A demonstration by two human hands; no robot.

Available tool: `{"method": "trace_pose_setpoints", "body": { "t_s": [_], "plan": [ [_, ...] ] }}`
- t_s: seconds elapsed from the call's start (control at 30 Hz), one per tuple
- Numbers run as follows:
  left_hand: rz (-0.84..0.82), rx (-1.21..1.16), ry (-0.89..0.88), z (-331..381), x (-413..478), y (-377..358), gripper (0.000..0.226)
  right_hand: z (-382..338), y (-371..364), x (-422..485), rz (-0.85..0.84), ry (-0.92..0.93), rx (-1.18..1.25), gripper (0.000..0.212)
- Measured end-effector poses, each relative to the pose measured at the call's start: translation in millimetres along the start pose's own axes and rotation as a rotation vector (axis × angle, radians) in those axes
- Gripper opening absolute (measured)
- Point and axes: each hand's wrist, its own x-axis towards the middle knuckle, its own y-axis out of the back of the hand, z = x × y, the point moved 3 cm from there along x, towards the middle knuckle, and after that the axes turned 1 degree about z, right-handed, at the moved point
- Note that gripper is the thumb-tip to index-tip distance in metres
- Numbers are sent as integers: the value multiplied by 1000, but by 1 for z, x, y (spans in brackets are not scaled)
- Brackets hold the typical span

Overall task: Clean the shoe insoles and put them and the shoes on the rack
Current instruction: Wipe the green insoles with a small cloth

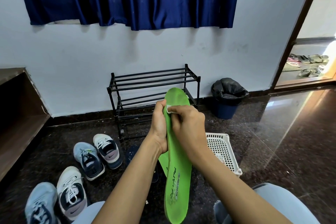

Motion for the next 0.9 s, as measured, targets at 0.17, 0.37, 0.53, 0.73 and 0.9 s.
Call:
{"method": "trace_pose_setpoints", "body": {
  "t_s": [0.17,0.37,0.53,0.73,0.9],
  "plan": [
    [-27,31,-14,-5,-3,-8,51,6,4,14,54,-21,-6,21],
    [-16,34,-28,0,0,-2,62,-2,4,-1,32,2,59,22],
    [0,57,-28,-4,0,-5,62,2,7,12,94,1,41,20],
    [-3,54,19,-2,0,1,59,3,5,-1,78,-10,54,23],
    [-6,61,12,1,-2,0,51,5,6,8,88,-6,45,21]
  ]
}}
